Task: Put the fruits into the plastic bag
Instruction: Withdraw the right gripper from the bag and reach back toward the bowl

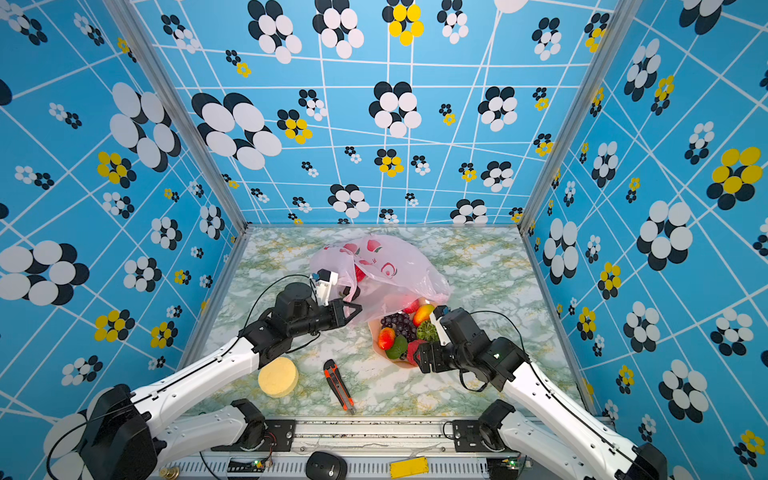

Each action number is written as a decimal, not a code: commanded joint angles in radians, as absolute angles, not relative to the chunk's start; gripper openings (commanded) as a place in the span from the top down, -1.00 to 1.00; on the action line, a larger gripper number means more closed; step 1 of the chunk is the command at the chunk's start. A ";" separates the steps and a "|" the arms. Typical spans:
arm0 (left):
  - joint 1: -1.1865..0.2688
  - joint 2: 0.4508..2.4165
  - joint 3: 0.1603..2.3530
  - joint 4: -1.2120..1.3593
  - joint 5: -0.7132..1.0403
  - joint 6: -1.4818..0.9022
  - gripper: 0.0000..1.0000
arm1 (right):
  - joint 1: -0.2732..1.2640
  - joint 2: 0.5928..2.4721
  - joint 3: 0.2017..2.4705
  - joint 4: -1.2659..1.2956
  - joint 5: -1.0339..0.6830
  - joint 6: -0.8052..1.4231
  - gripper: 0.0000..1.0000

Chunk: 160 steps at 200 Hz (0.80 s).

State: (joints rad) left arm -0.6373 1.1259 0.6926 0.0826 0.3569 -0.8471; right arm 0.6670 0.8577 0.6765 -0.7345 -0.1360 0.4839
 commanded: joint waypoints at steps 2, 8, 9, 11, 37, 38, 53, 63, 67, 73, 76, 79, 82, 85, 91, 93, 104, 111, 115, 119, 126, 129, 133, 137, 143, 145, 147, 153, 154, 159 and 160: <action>-0.646 1.110 0.678 0.098 0.345 -0.853 1.00 | 0.663 0.888 0.653 -0.688 -0.143 0.507 -0.79; -0.646 1.111 0.680 0.098 0.346 -0.853 1.00 | 0.663 0.901 0.651 -0.678 -0.141 0.511 -0.79; -0.646 1.112 0.680 0.098 0.347 -0.853 1.00 | 0.663 0.903 0.650 -0.676 -0.141 0.512 -0.78; -0.646 1.112 0.680 0.098 0.347 -0.853 1.00 | 0.663 0.908 0.649 -0.673 -0.141 0.513 -0.78; -0.645 1.118 0.688 0.097 0.354 -0.850 1.00 | 0.662 0.966 0.649 -0.625 -0.156 0.519 -0.73; -0.645 1.119 0.689 0.097 0.354 -0.850 1.00 | 0.662 0.968 0.649 -0.624 -0.156 0.520 -0.73; -0.646 1.120 0.688 0.097 0.356 -0.850 1.00 | 0.663 0.995 0.652 -0.611 -0.155 0.511 -0.72; -0.646 1.119 0.687 0.097 0.357 -0.850 1.00 | 0.662 1.010 0.653 -0.607 -0.153 0.503 -0.71; -0.646 1.118 0.687 0.097 0.356 -0.850 1.00 | 0.662 1.017 0.656 -0.604 -0.152 0.500 -0.71; -0.646 1.117 0.685 0.097 0.355 -0.850 1.00 | 0.660 1.024 0.656 -0.602 -0.150 0.496 -0.71; -0.646 1.117 0.684 0.097 0.354 -0.850 1.00 | 0.661 1.027 0.658 -0.600 -0.149 0.493 -0.71; -0.646 1.117 0.683 0.096 0.354 -0.850 1.00 | 0.661 1.031 0.659 -0.598 -0.149 0.493 -0.71; -0.646 1.117 0.683 0.096 0.354 -0.850 1.00 | 0.661 1.034 0.659 -0.596 -0.149 0.491 -0.71; -0.646 1.118 0.683 0.097 0.353 -0.850 1.00 | 0.661 1.038 0.660 -0.594 -0.149 0.490 -0.71; -0.646 1.118 0.683 0.097 0.353 -0.850 1.00 | 0.661 1.043 0.660 -0.589 -0.149 0.488 -0.71; -0.646 1.117 0.683 0.097 0.353 -0.850 1.00 | 0.661 1.045 0.661 -0.588 -0.149 0.488 -0.70; -0.646 1.118 0.683 0.097 0.352 -0.848 1.00 | 0.661 1.055 0.663 -0.579 -0.150 0.488 -0.69; -0.646 1.119 0.684 0.096 0.351 -0.848 1.00 | 0.661 1.061 0.662 -0.576 -0.152 0.487 -0.67; -0.645 1.120 0.685 0.097 0.351 -0.848 1.00 | 0.661 1.064 0.664 -0.575 -0.153 0.486 -0.66; -0.646 1.120 0.684 0.097 0.352 -0.848 1.00 | 0.661 1.066 0.664 -0.572 -0.153 0.486 -0.65; -0.646 1.121 0.686 0.097 0.352 -0.848 1.00 | 0.661 1.071 0.666 -0.570 -0.153 0.486 -0.62; -0.646 1.121 0.684 0.096 0.353 -0.848 1.00 | 0.660 1.073 0.665 -0.570 -0.155 0.486 -0.60; -0.646 1.122 0.686 0.096 0.353 -0.848 1.00 | 0.661 1.074 0.666 -0.568 -0.156 0.486 -0.58; -0.646 1.123 0.686 0.097 0.353 -0.848 1.00 | 0.661 1.076 0.668 -0.568 -0.157 0.485 -0.55; -0.646 1.124 0.686 0.098 0.353 -0.848 1.00 | 0.661 1.078 0.668 -0.567 -0.158 0.484 -0.50; -0.646 1.124 0.685 0.098 0.353 -0.847 1.00 | 0.661 1.078 0.669 -0.567 -0.159 0.484 -0.49; -0.646 1.124 0.687 0.098 0.353 -0.847 1.00 | 0.661 1.079 0.670 -0.568 -0.159 0.484 -0.47; -0.645 1.126 0.686 0.098 0.353 -0.848 1.00 | 0.661 1.080 0.672 -0.568 -0.160 0.481 -0.43; -0.645 1.126 0.686 0.098 0.353 -0.848 1.00 | 0.661 1.080 0.673 -0.568 -0.160 0.481 -0.42; -0.645 1.127 0.686 0.099 0.353 -0.848 1.00 | 0.661 1.080 0.674 -0.570 -0.160 0.480 -0.38; -0.646 1.127 0.686 0.099 0.353 -0.848 1.00 | 0.661 1.080 0.674 -0.570 -0.160 0.480 -0.37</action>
State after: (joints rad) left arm -0.6373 1.1263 0.6918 0.0830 0.3542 -0.8494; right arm 0.6666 1.0760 0.6624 -0.5850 -0.1452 0.4900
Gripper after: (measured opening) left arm 0.040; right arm 0.720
